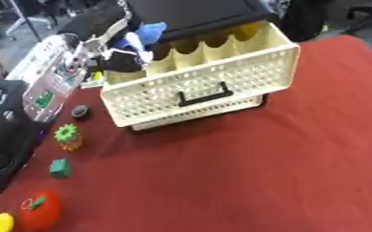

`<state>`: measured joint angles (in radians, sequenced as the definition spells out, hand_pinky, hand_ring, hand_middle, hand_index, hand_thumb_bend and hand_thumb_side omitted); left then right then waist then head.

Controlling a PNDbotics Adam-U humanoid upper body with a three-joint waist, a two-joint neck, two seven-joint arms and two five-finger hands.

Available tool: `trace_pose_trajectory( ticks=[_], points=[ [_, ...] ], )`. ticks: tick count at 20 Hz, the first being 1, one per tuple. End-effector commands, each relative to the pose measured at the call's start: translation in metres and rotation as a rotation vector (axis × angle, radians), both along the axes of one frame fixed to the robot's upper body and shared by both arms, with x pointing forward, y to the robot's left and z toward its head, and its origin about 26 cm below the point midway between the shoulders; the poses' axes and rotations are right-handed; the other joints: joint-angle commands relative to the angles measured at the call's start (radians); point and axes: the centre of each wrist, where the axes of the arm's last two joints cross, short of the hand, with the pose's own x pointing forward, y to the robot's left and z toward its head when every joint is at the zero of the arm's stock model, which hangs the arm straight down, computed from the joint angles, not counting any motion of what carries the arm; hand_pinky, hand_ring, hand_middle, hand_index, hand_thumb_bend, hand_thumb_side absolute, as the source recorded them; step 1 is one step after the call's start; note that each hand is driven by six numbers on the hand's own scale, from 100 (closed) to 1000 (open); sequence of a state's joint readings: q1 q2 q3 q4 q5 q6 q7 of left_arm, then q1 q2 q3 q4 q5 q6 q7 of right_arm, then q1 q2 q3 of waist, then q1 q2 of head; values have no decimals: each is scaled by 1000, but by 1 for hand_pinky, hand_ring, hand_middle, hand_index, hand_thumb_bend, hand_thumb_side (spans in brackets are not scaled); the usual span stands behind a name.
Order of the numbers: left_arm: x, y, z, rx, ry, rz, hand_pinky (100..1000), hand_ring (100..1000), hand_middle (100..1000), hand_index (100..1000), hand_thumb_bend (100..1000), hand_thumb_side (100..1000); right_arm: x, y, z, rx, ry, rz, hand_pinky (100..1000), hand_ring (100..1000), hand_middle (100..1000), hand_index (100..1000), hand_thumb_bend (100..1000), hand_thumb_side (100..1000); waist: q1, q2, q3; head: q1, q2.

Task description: Pick up objects from table and place into drawer.

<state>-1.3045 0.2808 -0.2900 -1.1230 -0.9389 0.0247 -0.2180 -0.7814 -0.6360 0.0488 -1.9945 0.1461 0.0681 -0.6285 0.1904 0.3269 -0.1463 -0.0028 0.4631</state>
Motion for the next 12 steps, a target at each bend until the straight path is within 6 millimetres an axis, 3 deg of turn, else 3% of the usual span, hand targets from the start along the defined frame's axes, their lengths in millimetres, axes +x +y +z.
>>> trace_pose_trajectory(
  ticks=[1, 7, 12],
  points=[
    [1, 8, 9, 6, -24, 25, 100, 243, 289, 565, 100, 359, -3, -3, 5, 5, -13, -4, 524, 602, 591, 731, 100, 484, -7, -18, 2, -4, -8],
    [-4, 6, 13, -18, -3, -4, 100, 233, 278, 554, 100, 402, -2, -4, 3, 10, -7, -9, 523, 602, 591, 731, 100, 482, -8, -23, 6, -11, 5],
    [-8, 6, 18, -47, 26, -20, 100, 245, 290, 572, 100, 542, -2, -4, 2, 12, -1, -10, 522, 602, 591, 731, 100, 482, -6, -27, 9, -16, 11]
  ],
)
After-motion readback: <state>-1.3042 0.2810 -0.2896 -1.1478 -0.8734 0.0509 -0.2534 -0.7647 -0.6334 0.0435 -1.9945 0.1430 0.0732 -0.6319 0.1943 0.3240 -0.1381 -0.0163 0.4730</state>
